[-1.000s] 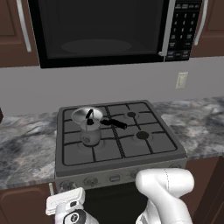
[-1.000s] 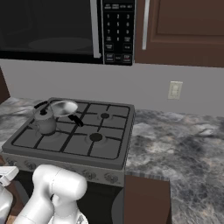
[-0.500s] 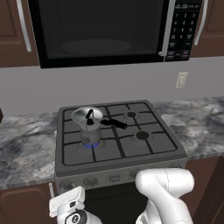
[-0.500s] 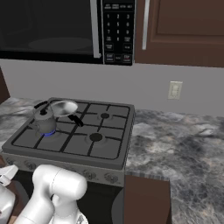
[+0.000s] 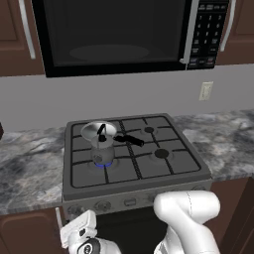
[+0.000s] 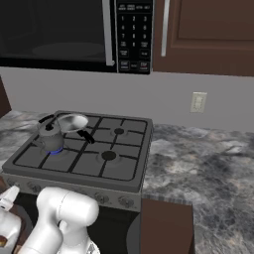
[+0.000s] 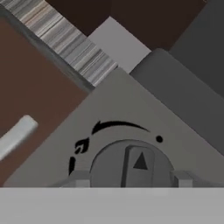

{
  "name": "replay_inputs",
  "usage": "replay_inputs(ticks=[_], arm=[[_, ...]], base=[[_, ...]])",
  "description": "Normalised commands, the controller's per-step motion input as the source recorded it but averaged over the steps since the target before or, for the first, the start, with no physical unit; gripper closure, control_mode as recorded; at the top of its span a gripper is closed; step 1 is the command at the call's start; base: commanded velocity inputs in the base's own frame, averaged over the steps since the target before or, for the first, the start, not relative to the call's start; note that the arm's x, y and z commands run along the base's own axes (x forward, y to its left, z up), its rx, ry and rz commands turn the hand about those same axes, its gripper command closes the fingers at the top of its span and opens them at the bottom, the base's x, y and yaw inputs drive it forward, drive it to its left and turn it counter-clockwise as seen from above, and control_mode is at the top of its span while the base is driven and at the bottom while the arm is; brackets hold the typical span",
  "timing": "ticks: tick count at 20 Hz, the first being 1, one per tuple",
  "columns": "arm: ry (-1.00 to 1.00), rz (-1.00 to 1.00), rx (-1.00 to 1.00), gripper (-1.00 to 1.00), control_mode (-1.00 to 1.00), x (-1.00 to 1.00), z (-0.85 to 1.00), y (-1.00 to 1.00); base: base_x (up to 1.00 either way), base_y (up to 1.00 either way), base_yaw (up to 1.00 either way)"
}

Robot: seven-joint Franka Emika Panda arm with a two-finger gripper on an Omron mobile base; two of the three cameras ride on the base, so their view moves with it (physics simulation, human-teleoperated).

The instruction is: Pick the kettle from the counter and place it on a stove burner. Then turn the burner on.

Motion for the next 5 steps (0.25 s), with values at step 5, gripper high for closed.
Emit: replay_inputs(ticks=[5], arm=[[0.06, 0.12, -0.26, 1.0, -1.0, 0.0, 0.14, 0.19]], base=[[0.0, 0.0, 0.0]])
